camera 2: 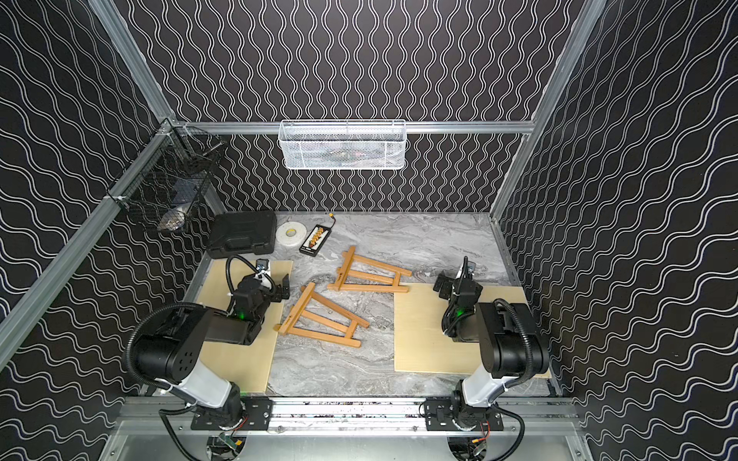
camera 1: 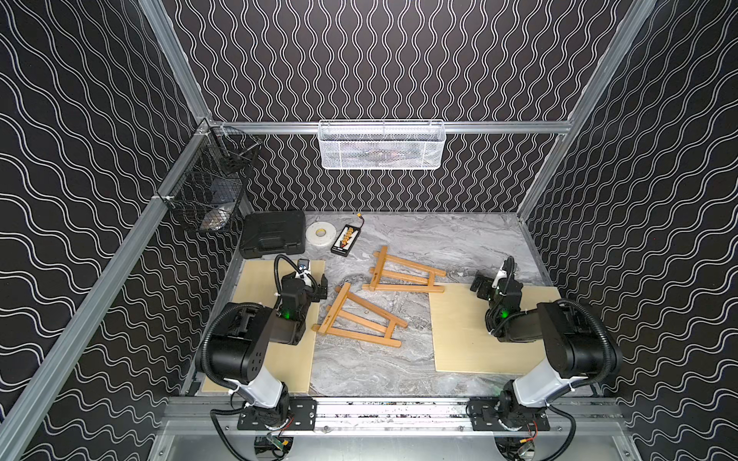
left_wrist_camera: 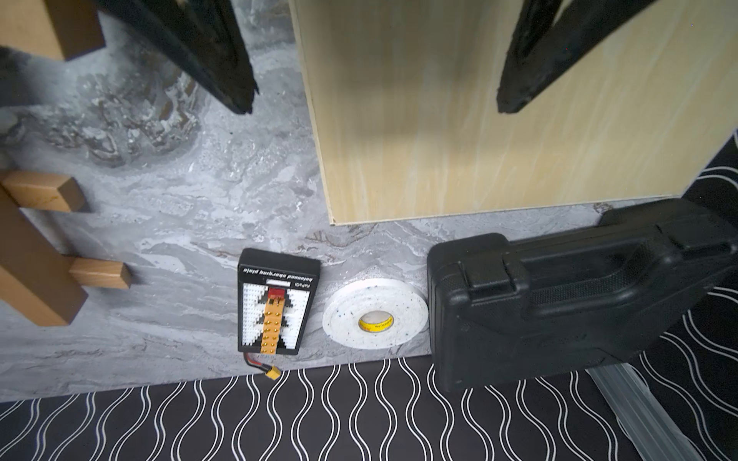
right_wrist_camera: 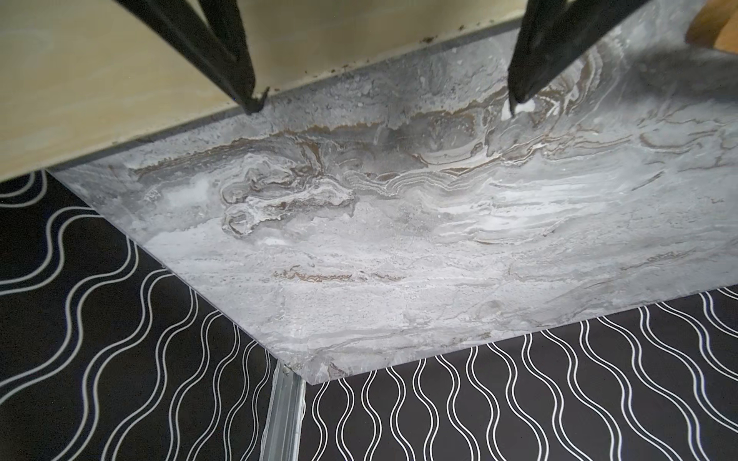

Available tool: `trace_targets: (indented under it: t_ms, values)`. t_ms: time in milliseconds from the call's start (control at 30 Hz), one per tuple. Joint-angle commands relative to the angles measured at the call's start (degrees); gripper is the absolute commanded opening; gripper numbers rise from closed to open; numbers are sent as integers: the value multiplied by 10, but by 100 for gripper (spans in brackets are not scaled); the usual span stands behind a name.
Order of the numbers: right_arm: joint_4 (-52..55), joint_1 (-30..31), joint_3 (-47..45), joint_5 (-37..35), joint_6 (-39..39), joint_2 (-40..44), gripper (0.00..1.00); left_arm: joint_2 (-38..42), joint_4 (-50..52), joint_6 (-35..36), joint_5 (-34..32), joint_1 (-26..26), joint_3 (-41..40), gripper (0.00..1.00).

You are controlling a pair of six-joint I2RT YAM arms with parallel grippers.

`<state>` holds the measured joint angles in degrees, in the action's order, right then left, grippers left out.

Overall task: Assemble the easel
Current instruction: Pick up the easel at the center of the board.

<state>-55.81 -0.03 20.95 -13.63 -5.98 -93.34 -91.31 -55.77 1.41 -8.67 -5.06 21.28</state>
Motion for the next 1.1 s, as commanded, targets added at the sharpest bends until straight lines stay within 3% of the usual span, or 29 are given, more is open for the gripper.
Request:
trace_targets:
  t_ms: [0,200,333,533,667,733,833,1067]
  values:
    - [-20,2,-8,-20,3,27,100,18,28,8,4,1,9,99]
    - [114,2,34,-36,-8,94,100,63,152,13,23,1,59,99]
    - [274,0,102,-35,-54,132,100,97,221,-4,32,1,94,99]
    - [411,-2,180,14,-116,156,100,120,276,-92,114,1,146,99]
    - [497,-13,204,4,-232,186,100,150,332,-155,116,1,176,99]
    - [542,-34,216,46,-278,193,100,174,319,-202,89,1,161,99]
    - [557,-53,221,139,-281,193,100,210,287,-286,43,4,121,99]
    - [564,-52,200,223,-302,215,100,205,339,-316,78,7,136,99]
